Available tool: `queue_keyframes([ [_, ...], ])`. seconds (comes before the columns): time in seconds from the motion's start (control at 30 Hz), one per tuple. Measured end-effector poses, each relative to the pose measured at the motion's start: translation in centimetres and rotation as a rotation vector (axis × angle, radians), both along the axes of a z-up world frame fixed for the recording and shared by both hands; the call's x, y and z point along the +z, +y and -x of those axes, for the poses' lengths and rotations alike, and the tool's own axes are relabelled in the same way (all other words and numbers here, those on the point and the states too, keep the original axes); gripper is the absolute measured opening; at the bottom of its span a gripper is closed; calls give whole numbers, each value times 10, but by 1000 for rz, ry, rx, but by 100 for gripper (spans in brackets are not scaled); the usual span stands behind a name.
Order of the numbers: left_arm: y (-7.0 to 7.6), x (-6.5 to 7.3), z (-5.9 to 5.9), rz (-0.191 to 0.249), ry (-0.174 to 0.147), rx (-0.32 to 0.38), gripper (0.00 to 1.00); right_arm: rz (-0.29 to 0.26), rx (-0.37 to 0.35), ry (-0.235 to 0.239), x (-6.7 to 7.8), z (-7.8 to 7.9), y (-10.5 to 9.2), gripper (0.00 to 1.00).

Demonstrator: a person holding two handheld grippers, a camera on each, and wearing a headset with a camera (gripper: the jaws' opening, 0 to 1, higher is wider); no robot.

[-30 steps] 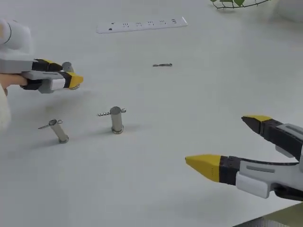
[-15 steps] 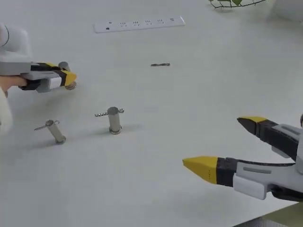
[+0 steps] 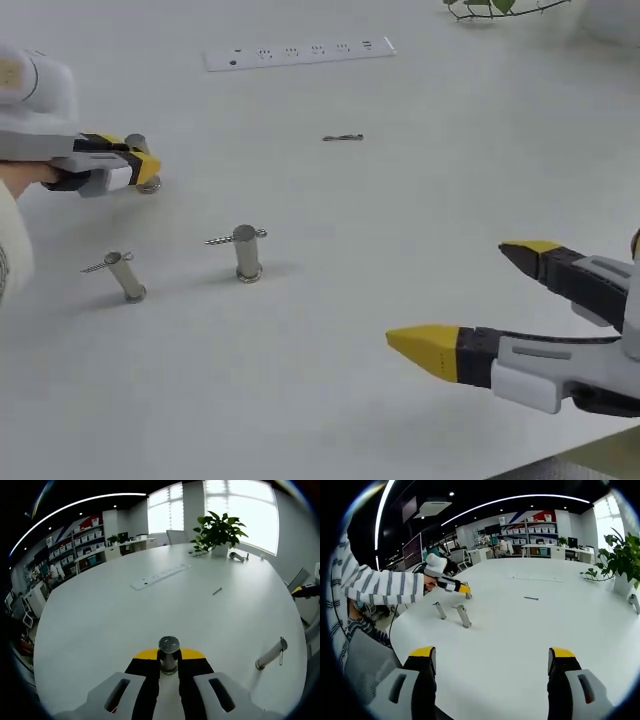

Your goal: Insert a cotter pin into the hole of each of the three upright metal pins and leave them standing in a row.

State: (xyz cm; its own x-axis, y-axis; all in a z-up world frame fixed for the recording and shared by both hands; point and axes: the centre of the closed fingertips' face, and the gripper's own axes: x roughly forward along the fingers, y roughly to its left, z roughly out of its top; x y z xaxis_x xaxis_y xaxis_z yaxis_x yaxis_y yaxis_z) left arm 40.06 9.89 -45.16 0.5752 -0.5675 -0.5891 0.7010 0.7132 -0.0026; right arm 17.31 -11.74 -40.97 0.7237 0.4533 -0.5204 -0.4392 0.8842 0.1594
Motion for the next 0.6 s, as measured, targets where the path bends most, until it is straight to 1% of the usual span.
queue_keyframes([
  [0.03,-1,4,1,24,4,10,9,-2,3,-2,1,-1,1,92],
  [0.07,-1,10,1,36,-2,11,9,-3,5,-5,1,-1,2,92],
  [0.17,0,21,2,40,-17,11,9,-9,14,-11,3,-2,4,92],
  [0.27,-2,36,6,77,-22,21,9,-10,21,-17,4,-3,5,92],
  [0.33,-4,44,10,75,-37,11,9,-11,26,-21,5,-4,6,92],
  [0.43,-8,55,20,78,-42,0,9,-18,34,-32,8,-6,7,92],
  [0.5,-11,61,26,78,-45,-15,9,-22,40,-36,10,-7,8,92],
  [0.53,-14,66,34,80,-46,-25,9,-29,45,-41,11,-7,10,92],
  [0.6,-18,73,42,87,-43,-41,9,-39,52,-50,14,-9,11,92],
])
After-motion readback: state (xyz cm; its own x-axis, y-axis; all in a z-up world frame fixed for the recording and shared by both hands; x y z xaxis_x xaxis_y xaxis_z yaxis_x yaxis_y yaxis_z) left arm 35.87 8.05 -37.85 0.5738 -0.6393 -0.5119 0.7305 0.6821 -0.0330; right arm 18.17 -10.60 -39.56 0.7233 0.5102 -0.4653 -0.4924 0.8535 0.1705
